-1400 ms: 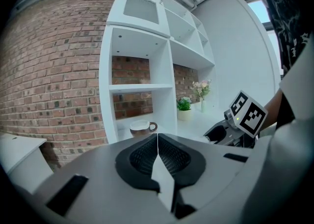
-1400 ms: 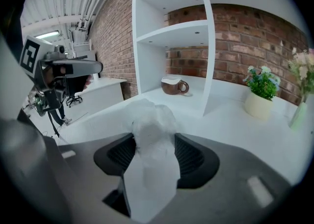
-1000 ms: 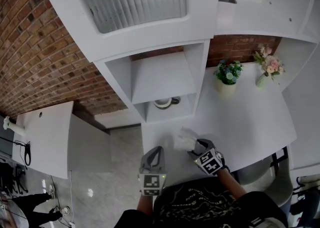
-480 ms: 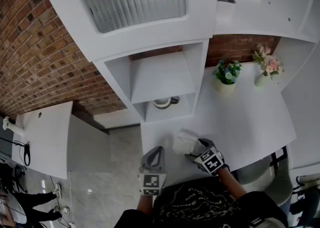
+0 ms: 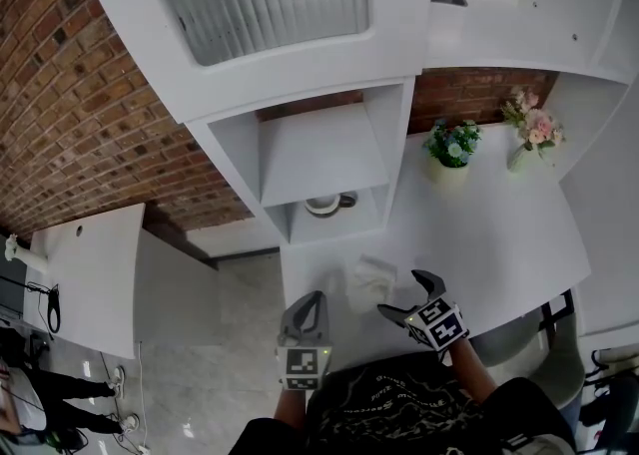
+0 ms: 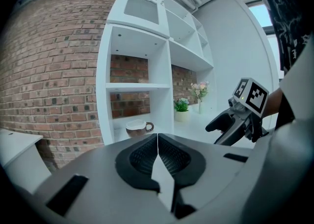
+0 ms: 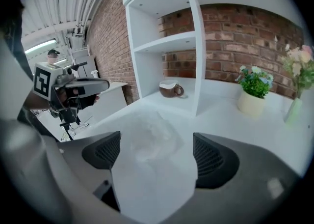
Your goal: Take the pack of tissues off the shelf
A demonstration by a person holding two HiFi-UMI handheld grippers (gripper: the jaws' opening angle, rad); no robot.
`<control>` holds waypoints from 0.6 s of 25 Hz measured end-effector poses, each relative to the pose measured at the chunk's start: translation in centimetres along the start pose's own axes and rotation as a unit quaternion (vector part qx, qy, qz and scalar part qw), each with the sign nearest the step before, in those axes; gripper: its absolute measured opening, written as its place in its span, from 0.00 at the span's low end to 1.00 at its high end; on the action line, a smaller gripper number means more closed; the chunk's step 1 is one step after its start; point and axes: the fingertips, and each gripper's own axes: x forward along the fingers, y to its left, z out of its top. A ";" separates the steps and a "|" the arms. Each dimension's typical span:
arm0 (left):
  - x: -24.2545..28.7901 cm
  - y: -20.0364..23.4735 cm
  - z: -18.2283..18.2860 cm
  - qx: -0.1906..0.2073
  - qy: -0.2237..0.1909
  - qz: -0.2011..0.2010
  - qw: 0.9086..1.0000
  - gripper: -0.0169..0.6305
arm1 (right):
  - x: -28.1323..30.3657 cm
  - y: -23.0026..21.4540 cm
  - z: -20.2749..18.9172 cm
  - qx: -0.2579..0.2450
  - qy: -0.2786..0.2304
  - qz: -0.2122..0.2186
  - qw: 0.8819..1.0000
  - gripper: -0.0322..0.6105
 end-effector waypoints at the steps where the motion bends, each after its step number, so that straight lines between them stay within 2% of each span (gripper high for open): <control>1: 0.0 0.0 0.0 0.000 0.000 0.000 1.000 0.04 | -0.4 -0.1 0.4 -0.002 -0.008 -0.002 1.000 0.75; 9: -0.4 0.2 1.2 0.011 -0.020 0.000 1.000 0.04 | -3.9 -1.1 5.2 -0.026 -0.091 -0.033 0.995 0.75; 15: -0.6 0.2 2.5 0.005 -0.030 -0.002 1.000 0.04 | -5.6 -0.9 8.0 -0.044 -0.130 -0.034 0.990 0.75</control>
